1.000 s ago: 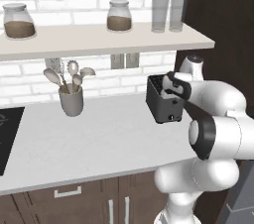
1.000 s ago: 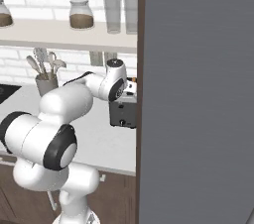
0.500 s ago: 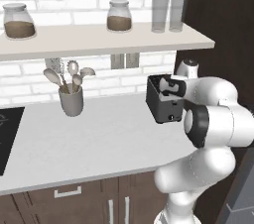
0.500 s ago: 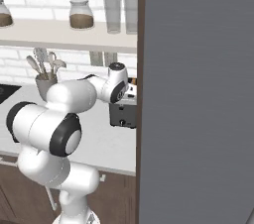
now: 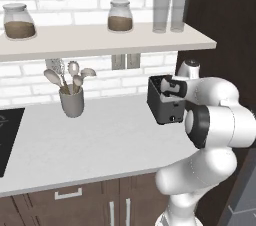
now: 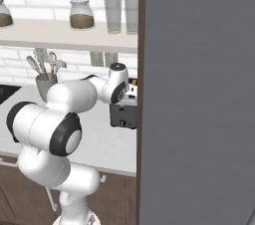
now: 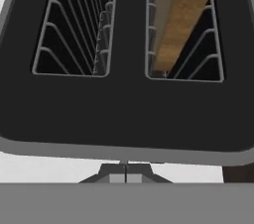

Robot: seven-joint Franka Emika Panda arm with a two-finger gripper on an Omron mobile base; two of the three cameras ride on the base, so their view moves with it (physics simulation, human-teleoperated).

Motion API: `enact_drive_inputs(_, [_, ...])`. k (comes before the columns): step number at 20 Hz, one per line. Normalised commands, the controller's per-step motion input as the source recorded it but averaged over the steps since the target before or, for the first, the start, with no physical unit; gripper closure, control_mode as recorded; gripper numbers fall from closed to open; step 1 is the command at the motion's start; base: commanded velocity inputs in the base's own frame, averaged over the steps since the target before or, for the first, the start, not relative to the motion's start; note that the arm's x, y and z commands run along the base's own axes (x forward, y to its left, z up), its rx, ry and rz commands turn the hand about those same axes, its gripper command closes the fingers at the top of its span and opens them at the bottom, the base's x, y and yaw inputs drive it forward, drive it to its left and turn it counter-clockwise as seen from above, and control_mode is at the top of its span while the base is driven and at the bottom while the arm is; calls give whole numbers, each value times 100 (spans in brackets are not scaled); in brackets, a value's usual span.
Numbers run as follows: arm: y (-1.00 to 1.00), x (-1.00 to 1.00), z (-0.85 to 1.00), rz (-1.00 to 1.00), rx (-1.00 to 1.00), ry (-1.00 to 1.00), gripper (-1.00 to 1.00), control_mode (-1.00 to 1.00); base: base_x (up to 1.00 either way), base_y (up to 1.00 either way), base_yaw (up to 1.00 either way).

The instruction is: Start the toaster. Once the lever pops up, take the bread to the plate on the dining counter.

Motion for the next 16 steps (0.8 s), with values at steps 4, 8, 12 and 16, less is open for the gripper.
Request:
enact_drive_inputs(4, [0, 0, -33, 0, 0, 0, 100, -100, 0, 0, 0])
enact_drive_inputs(8, [0, 0, -34, 0, 0, 0, 100, -100, 0, 0, 0])
enact_drive_inputs(12, [0, 0, -51, 0, 0, 0, 100, -100, 0, 0, 0])
enact_drive_inputs(16, [0, -2, -67, 0, 0, 0, 100, -100, 0, 0, 0])
